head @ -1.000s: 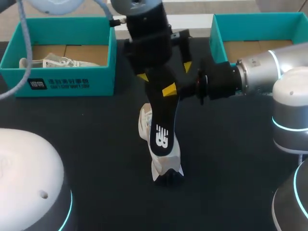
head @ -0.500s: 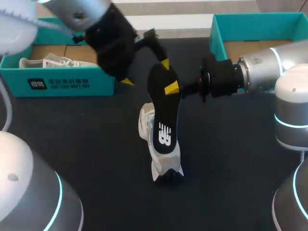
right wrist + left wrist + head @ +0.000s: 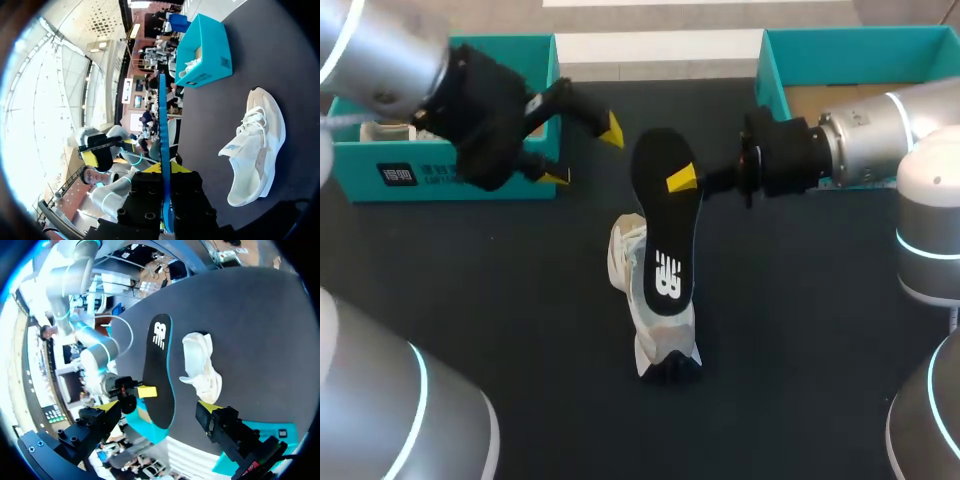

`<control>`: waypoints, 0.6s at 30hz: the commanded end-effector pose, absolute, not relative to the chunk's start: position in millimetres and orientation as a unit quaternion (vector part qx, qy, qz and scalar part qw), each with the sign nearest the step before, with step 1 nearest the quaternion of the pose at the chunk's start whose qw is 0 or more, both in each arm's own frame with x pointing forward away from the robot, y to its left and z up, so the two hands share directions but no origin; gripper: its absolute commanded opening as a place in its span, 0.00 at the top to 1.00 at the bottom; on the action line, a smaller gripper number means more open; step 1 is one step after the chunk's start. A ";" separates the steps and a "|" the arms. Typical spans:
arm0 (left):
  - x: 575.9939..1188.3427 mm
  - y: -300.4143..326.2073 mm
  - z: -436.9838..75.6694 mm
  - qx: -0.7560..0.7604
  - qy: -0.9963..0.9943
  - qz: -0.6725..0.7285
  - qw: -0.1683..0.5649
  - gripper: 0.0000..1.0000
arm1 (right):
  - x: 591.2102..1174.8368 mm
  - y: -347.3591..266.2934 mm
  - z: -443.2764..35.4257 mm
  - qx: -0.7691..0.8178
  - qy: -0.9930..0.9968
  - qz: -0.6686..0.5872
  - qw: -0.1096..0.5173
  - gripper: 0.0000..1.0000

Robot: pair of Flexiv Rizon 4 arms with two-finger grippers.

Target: Take the shoe out of the shoebox, open the shoe tongue, remove and reinsert the insole, then place the shoe into the shoebox

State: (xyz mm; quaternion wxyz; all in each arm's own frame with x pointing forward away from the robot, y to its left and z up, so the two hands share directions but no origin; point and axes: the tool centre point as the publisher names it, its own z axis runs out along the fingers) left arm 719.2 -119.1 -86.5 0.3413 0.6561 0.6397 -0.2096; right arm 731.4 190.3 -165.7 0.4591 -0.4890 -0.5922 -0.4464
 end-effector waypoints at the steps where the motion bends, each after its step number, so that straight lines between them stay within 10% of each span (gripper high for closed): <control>1: 715.4 -110.0 -96.3 0.576 0.528 -0.372 0.501 0.00 | 732.7 190.6 -166.2 -0.488 -0.593 -0.446 0.459 1.00; 18: 715.4 -110.0 -96.3 0.576 0.528 -0.372 0.501 0.00 | 725.8 190.4 -165.9 -0.487 -0.591 -0.450 0.458 1.00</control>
